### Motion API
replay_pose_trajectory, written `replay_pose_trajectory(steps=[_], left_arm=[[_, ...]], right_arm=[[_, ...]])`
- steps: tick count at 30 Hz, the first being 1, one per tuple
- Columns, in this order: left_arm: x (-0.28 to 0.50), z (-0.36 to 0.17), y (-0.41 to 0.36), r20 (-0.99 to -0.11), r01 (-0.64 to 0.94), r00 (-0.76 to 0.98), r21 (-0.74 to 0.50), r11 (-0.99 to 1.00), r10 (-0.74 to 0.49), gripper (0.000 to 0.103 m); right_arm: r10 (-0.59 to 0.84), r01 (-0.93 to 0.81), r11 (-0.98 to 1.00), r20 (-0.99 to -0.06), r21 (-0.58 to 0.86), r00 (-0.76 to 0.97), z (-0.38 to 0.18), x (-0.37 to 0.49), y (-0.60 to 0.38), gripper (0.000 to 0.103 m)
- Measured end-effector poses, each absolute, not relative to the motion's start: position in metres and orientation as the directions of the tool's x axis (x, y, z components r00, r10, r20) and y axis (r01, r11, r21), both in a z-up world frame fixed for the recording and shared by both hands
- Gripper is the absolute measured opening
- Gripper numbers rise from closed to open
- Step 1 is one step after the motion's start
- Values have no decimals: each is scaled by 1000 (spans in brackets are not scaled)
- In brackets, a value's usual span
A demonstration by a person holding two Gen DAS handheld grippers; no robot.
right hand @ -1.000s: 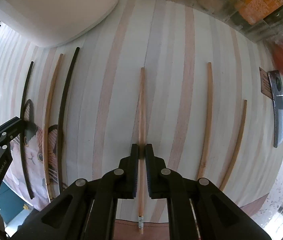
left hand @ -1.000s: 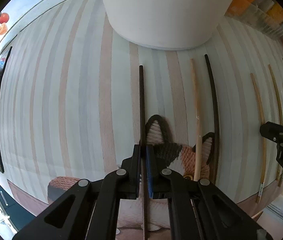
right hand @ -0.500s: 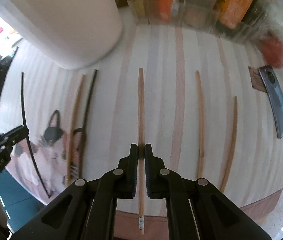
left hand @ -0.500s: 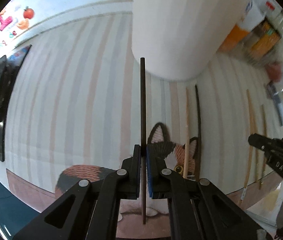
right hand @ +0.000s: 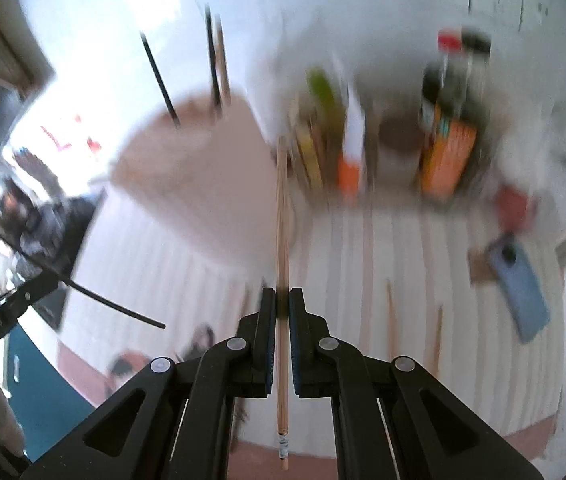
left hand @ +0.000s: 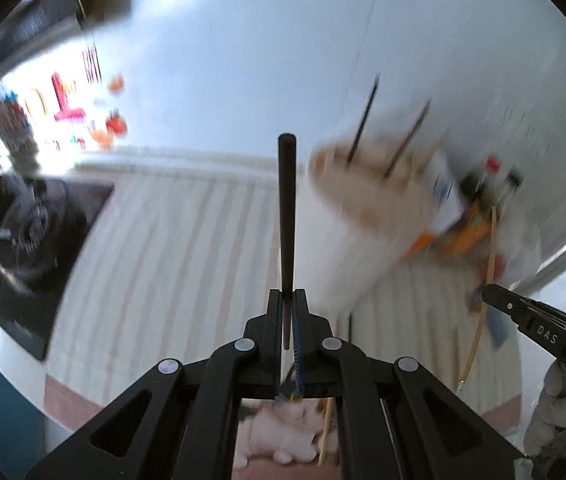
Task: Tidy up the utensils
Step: 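Lift both held chopsticks and carry them over the cream holder, then lower both chopsticks into the holder and open both tools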
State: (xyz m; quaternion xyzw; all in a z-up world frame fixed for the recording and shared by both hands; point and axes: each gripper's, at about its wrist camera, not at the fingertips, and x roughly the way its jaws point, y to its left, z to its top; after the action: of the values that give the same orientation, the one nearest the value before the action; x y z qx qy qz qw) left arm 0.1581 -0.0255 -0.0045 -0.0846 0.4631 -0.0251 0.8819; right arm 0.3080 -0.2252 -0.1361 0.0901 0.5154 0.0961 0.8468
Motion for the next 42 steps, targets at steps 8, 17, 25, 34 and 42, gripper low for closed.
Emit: replay_pose_trajectory(steps=[8, 17, 25, 34, 42], left_arm=[[185, 83, -19, -696, -11, 700, -234, 972, -160, 2], [217, 127, -38, -628, 65, 753, -227, 972, -197, 2], [275, 93, -73, -714, 108, 664, -201, 974, -221, 2], [304, 44, -80, -796, 100, 554, -228, 969, -245, 2], [302, 32, -78, -820, 80, 494, -289, 954, -290, 3]], right_arm=[[292, -84, 947, -720, 310, 630, -41, 365, -218, 7], [286, -88, 940, -624, 329, 727, 6, 419, -197, 7], [248, -38, 936, -575, 351, 780, -8, 456, -193, 7], [228, -6, 921, -528, 389, 818, -44, 473, -205, 7], [275, -56, 920, -536, 388, 798, -62, 464, -201, 7]])
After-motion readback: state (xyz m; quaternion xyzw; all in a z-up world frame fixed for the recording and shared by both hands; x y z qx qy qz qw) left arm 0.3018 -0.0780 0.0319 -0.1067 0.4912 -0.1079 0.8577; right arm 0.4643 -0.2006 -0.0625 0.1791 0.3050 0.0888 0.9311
